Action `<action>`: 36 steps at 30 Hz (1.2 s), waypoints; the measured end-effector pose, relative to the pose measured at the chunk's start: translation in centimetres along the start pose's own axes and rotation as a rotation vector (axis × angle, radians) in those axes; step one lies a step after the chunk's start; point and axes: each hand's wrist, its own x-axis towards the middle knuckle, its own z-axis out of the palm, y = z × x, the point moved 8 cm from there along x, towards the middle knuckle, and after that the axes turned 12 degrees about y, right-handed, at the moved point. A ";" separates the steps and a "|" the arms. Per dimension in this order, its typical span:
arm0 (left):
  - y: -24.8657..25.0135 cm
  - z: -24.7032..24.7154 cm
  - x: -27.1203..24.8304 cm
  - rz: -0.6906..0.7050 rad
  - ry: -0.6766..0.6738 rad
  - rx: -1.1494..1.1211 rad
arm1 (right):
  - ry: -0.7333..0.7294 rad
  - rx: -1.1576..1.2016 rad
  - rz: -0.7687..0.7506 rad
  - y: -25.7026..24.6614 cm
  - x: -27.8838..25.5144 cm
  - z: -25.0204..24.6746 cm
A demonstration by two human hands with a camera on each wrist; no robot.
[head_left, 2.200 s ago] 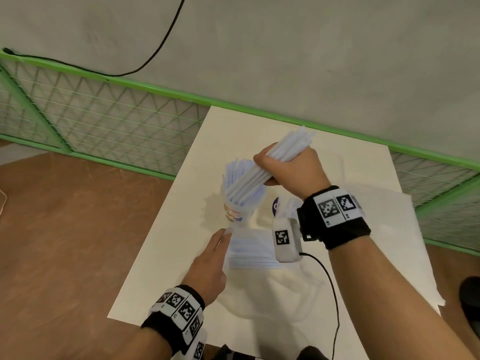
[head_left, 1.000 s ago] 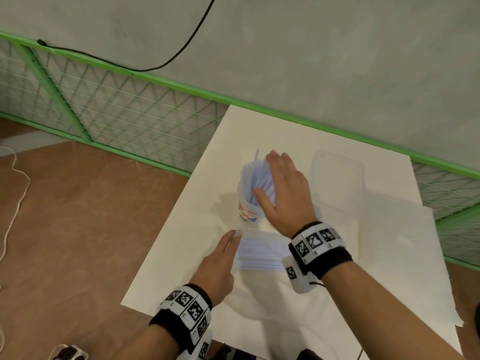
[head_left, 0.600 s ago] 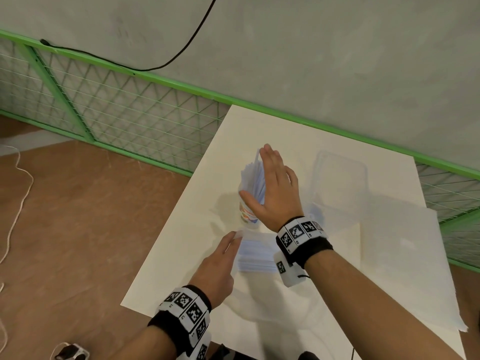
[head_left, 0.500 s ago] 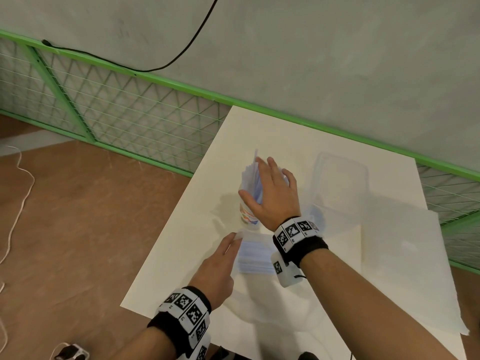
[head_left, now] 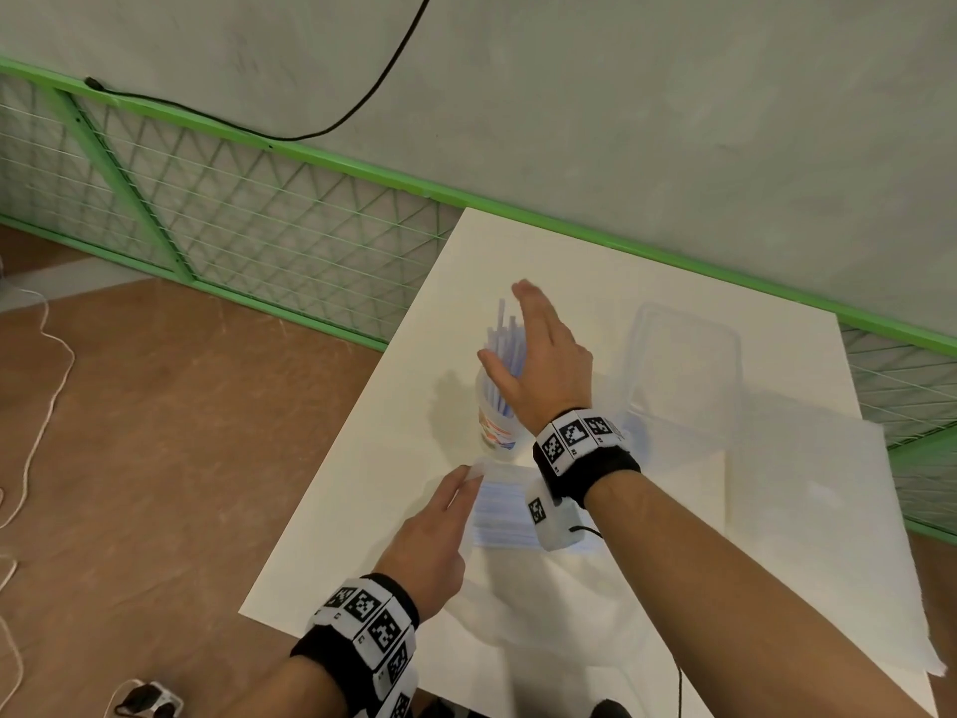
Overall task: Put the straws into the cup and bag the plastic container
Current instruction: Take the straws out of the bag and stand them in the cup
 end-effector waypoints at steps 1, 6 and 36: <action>0.0 0.0 0.0 0.002 0.001 -0.002 | -0.003 0.025 -0.012 -0.3 0.2 0.0; 0.0 -0.1 0.1 0.008 0.011 -0.011 | -0.014 -0.025 -0.166 -1.2 -0.5 0.7; -0.5 -0.3 -0.1 -0.021 0.005 -0.043 | -0.171 -0.195 -0.326 0.2 1.6 1.7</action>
